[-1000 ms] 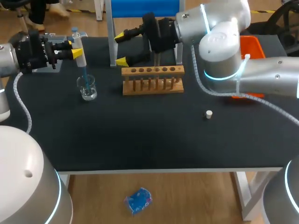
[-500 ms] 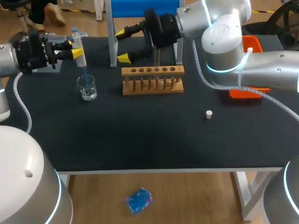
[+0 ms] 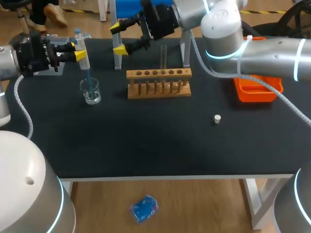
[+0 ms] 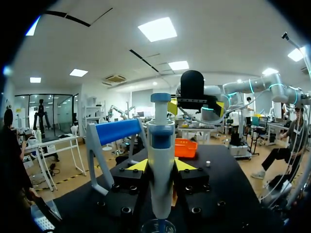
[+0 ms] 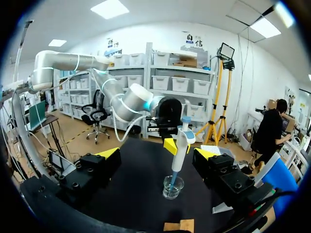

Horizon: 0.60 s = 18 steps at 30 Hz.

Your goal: Invert the test tube, pick up the pipette, mount the tip to pipette, aspirate from beaker and dispense into the tube, eject the tip, return the pipette, and cap with the stopper.

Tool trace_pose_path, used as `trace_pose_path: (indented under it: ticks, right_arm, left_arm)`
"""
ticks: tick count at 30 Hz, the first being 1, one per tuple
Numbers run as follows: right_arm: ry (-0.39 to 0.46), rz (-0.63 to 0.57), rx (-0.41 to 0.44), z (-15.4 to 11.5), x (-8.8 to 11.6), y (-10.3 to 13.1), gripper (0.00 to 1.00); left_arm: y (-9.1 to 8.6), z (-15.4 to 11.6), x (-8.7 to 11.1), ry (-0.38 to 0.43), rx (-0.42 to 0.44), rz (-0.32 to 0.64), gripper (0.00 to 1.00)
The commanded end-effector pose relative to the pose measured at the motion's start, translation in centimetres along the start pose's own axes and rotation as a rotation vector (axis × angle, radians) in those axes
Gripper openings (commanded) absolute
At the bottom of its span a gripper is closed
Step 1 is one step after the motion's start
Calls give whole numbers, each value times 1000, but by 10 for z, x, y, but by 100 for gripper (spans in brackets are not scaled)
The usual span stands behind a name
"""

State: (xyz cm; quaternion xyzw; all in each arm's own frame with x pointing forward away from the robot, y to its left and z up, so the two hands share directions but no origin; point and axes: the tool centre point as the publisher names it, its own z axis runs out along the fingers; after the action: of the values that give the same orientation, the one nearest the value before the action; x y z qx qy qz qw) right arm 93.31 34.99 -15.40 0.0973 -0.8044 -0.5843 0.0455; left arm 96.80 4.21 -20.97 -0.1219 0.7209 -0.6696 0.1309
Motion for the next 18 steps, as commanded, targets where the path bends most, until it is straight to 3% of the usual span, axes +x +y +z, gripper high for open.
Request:
trace_pose_path:
  ticks: [1, 2, 3, 4, 6, 11, 18]
  right_arm:
    - [67, 5, 6, 7, -14, 1, 100]
    - [68, 4, 0, 8, -16, 3, 100]
    - [67, 2, -7, 8, -17, 5, 87]
    - [70, 0, -14, 9, -18, 7, 44]
    - [74, -6, -28, 11, -20, 11, 0]
    - [93, -42, -44, 19, -24, 25, 0]
    - [127, -50, -163, 32, -29, 52, 0]
  left_arm:
    - [0, 0, 0, -1, 0, 1, 0]
    - [0, 0, 0, -1, 0, 1, 0]
    - [0, 0, 0, -1, 0, 1, 0]
    - [0, 0, 0, -1, 0, 1, 0]
    - [0, 0, 0, -1, 0, 1, 0]
    - [0, 0, 0, -1, 0, 1, 0]
    - [0, 0, 0, -1, 0, 1, 0]
